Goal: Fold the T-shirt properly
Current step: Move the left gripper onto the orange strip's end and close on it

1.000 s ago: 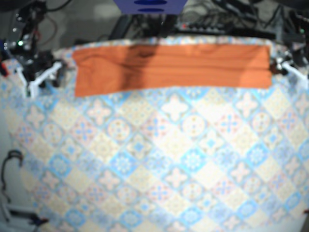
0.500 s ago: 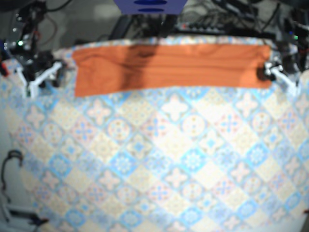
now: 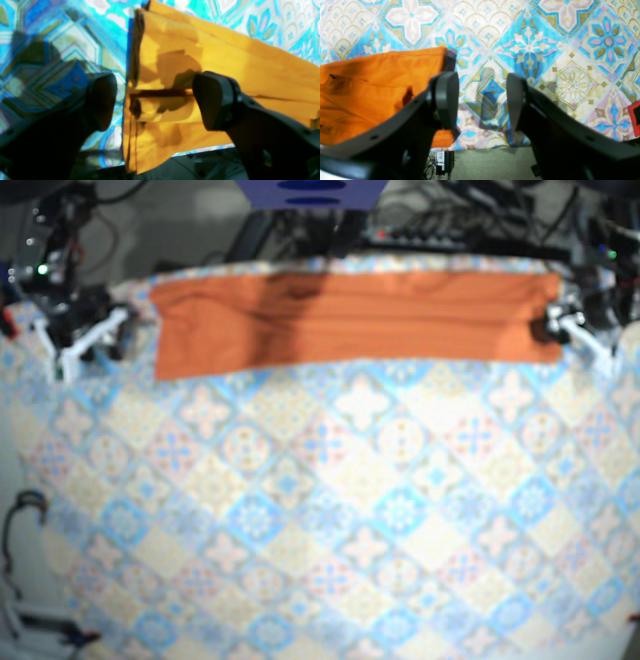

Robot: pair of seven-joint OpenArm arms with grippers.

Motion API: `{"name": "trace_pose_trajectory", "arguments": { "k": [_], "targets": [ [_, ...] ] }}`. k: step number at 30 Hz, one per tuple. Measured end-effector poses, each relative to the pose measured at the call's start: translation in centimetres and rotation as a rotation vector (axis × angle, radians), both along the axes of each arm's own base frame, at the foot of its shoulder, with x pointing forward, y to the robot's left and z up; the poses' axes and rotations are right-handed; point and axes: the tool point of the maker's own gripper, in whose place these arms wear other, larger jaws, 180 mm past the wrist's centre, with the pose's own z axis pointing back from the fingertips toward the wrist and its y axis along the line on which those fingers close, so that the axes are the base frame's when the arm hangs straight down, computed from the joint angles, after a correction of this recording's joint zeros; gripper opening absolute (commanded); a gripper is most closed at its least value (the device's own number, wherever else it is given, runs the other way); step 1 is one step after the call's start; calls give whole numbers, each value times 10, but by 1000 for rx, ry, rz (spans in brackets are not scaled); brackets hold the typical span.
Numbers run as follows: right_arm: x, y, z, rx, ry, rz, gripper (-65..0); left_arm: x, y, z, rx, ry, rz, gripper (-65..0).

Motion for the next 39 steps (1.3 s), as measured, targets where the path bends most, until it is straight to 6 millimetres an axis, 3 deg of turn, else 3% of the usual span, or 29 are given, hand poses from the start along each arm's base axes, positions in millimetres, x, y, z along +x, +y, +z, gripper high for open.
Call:
{"name": "trace_pose_trajectory", "arguments": {
  "k": [14,18,39],
  "targets": [
    [0,0,0,0,0,-3,-350,8,-9,-4,18,33,-52,-148],
    [0,0,0,0,0,-3,-350,20,-18,-4,8,-18,-51,-148],
    [0,0,0,6,-2,-3,-350,12,-21,-7,-1,-37,-49,-148]
  ]
}}
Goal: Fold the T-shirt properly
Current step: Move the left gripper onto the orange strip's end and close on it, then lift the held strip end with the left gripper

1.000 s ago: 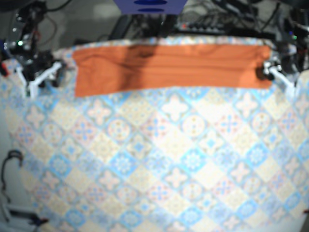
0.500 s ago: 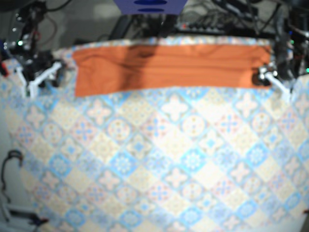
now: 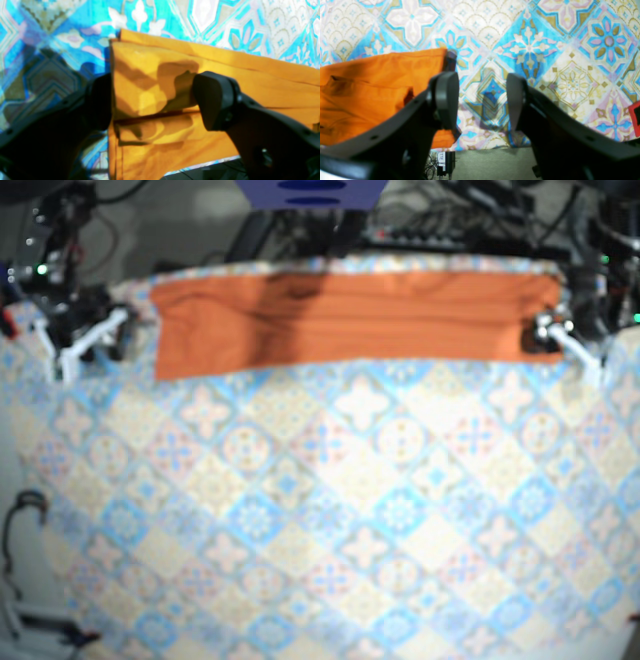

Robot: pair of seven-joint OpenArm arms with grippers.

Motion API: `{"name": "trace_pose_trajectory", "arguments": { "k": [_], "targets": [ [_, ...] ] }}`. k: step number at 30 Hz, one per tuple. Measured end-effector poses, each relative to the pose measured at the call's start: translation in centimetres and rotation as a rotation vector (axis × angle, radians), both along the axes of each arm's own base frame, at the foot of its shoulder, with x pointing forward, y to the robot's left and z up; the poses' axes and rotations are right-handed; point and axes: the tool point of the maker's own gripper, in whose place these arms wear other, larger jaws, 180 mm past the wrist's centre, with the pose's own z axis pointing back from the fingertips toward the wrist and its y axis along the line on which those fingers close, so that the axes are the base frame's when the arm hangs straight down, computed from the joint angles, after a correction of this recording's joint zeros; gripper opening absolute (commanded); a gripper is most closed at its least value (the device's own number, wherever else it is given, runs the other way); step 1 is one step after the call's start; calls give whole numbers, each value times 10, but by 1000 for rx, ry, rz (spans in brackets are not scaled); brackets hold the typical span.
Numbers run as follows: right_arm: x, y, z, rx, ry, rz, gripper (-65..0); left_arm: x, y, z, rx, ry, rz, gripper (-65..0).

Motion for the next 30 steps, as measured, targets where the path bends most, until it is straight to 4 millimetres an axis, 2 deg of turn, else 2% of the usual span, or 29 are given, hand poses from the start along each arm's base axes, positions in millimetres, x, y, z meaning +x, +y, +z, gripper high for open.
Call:
{"name": "trace_pose_trajectory", "arguments": {
  "k": [11,22,30],
  "targets": [
    [0,0,0,0,0,0,-350,-5,-2,-1,-10,-1,1,-148],
    [0,0,0,0,0,0,-350,-27,2,-2,-18,46,-28,-148],
    [-1,0,-1,0,3,0,-350,-27,2,-2,-19,47,-28,-148]
  ]
}}
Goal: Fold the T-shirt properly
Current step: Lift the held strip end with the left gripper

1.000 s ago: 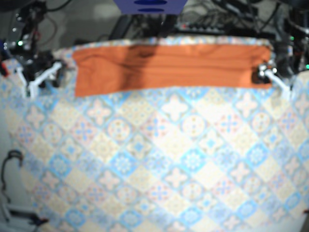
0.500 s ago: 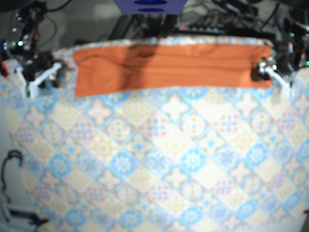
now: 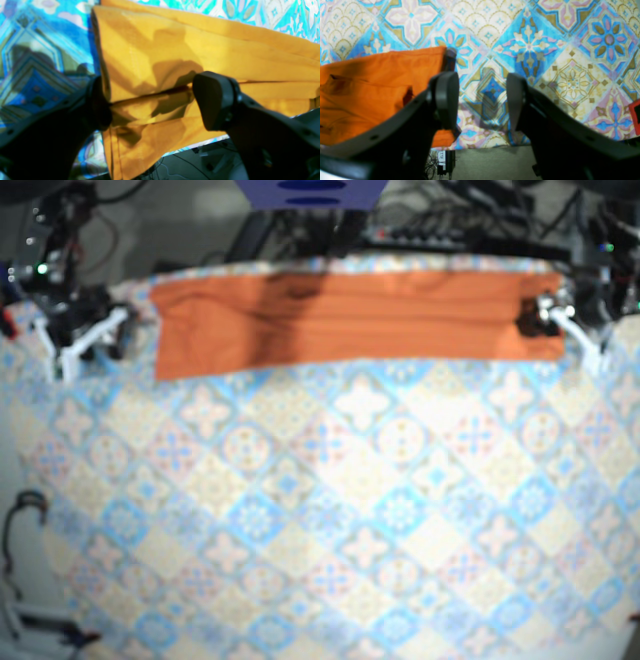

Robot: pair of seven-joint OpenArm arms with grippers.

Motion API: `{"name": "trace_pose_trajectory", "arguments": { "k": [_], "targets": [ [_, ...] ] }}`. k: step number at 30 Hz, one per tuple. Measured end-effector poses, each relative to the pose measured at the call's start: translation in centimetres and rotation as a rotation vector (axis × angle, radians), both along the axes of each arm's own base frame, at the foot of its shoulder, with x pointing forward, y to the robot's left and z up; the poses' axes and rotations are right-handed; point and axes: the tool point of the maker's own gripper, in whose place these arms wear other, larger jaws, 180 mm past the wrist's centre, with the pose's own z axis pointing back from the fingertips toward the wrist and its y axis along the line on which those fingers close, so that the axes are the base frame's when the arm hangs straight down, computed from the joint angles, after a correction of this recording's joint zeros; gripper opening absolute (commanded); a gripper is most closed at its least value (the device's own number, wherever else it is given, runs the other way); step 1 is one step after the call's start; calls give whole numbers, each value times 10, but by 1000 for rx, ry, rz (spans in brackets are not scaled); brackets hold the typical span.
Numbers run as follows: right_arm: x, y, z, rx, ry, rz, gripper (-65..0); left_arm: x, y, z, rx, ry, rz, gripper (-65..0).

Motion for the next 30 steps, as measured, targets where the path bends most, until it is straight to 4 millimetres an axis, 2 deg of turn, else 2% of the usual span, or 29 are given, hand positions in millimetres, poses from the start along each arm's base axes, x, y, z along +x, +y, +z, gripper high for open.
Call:
{"name": "trace_pose_trajectory", "arguments": {
  "k": [8,23,26,30],
  "targets": [
    [-8,0,-4,0,20,0,-350,-3,2,-2,29,10,-30,-148],
    [-7,0,-4,0,19,0,-350,-4,3,-3,42,13,-42,-150],
    [-7,0,-4,0,19,0,-350,-3,4,-3,43,12,-42,-202],
    [-7,0,-4,0,19,0,-350,-5,7,-4,67,20,-44,-327]
  ]
}}
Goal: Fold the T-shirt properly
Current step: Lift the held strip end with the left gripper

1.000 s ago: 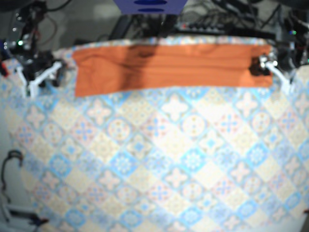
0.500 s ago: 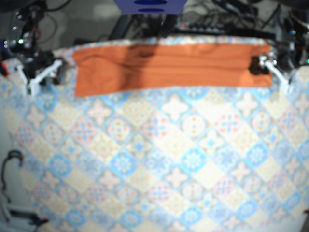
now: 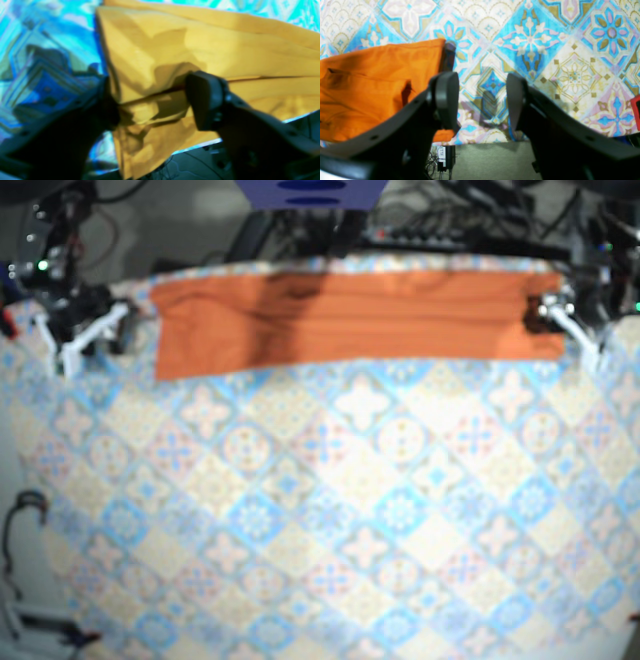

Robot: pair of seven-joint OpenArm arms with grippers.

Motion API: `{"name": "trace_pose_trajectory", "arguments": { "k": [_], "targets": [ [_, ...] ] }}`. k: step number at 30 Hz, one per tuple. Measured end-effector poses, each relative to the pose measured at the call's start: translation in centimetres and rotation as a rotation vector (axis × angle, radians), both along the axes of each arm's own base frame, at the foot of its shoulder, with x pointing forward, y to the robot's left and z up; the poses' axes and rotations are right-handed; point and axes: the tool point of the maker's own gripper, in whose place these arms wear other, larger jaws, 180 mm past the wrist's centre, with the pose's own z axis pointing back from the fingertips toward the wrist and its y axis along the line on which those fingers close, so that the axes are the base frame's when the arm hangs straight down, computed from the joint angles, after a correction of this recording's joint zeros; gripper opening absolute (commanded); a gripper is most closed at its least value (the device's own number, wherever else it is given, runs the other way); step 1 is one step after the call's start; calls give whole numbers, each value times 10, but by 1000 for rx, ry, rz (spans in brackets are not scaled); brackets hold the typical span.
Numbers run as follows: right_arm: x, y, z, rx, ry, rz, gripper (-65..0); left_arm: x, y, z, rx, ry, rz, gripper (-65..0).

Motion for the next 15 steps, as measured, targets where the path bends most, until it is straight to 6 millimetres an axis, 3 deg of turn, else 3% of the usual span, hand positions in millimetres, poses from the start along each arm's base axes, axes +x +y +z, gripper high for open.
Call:
{"name": "trace_pose_trajectory", "arguments": {
  "k": [4,12,15],
  "targets": [
    [0,0,0,0,0,0,-350,-1,2,-1,9,7,4,-399],
    [0,0,0,0,0,0,-350,-2,3,-2,14,15,8,-428],
    [0,0,0,1,0,0,-350,-3,3,-2,17,16,7,-479]
  ]
}}
